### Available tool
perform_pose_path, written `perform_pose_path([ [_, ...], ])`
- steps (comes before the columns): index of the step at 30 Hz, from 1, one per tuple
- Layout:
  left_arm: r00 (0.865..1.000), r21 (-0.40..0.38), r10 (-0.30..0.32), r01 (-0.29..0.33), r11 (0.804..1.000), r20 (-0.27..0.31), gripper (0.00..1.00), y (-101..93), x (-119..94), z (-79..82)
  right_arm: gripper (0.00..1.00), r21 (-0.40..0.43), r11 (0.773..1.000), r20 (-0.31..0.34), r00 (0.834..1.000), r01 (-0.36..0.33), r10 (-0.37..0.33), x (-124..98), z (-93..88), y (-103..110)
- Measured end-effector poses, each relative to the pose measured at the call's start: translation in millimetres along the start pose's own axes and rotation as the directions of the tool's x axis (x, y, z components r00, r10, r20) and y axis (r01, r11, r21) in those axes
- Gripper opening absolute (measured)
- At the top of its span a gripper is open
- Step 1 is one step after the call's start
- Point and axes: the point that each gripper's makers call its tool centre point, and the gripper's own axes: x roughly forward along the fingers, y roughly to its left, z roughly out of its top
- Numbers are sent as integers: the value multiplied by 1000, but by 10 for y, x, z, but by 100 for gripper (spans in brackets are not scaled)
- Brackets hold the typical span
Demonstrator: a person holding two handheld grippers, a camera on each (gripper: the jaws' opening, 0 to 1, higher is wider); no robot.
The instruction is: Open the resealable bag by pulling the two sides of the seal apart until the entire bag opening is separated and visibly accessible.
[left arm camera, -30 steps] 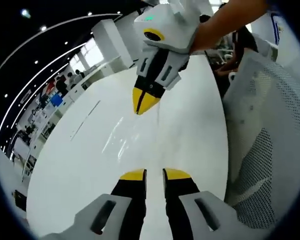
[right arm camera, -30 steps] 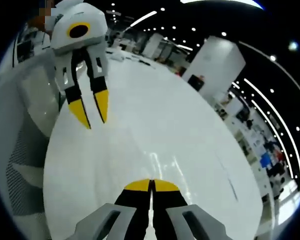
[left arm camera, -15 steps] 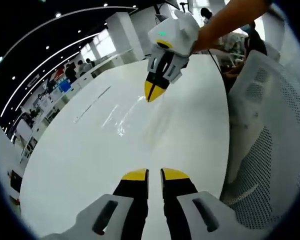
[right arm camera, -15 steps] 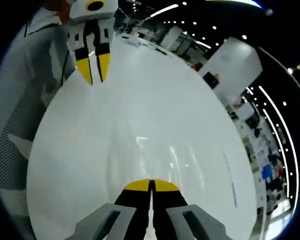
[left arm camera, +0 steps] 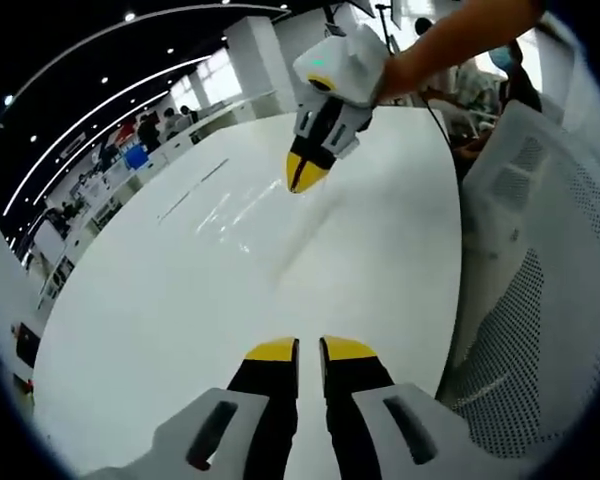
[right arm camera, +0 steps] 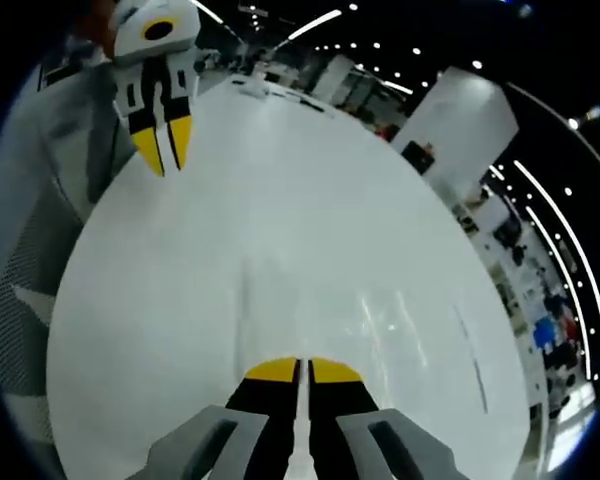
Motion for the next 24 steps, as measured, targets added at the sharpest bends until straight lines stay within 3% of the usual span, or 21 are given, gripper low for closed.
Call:
perform_pose_path([
  [2, 1000, -39, 14, -14, 999, 2, 6, 18, -30, -65, 9, 0, 1000, -13, 1000, -1, 1, 70, -55, -108],
  [3, 1000, -45, 12, -12, 999, -12, 5, 11, -32, -140, 11, 57, 998, -4, 1000, 4, -4, 112, -36, -173],
  [4, 1000, -47, 12, -13, 999, -13, 5, 13, -38, -146, 12, 57, 998, -7, 1000, 5, -4, 140, -44, -191],
  [5, 1000, -67, 14, -16, 998, -21, 5, 28, -50, -190, 12, 40, 999, 28, 999, -19, 18, 156, 0, -147],
  [7, 1000, -69, 12, -13, 998, -16, 6, 17, -34, -175, 13, 150, 986, 21, 997, -76, 74, 172, -132, 31],
  [11, 1000, -60, 7, -8, 998, -16, 7, -23, -19, -170, 16, 210, 973, 57, 994, -98, 88, 115, -119, 157],
  [14, 1000, -64, 8, -9, 998, -17, 9, -16, -26, -172, 20, 245, 965, 72, 995, -91, 75, 81, -106, 138],
  [18, 1000, -58, 20, -20, 998, -9, 8, 18, -46, -155, 36, 376, 923, 164, 986, -84, 23, -16, 39, 52],
  [21, 1000, -57, 23, -24, 998, -9, 9, 32, -58, -151, 45, 392, 918, 172, 985, -62, -7, -83, 45, -17],
  [24, 999, -65, 33, -33, 997, -10, 12, 53, -81, -154, 51, 450, 891, 184, 982, -50, -38, -161, 65, -57],
])
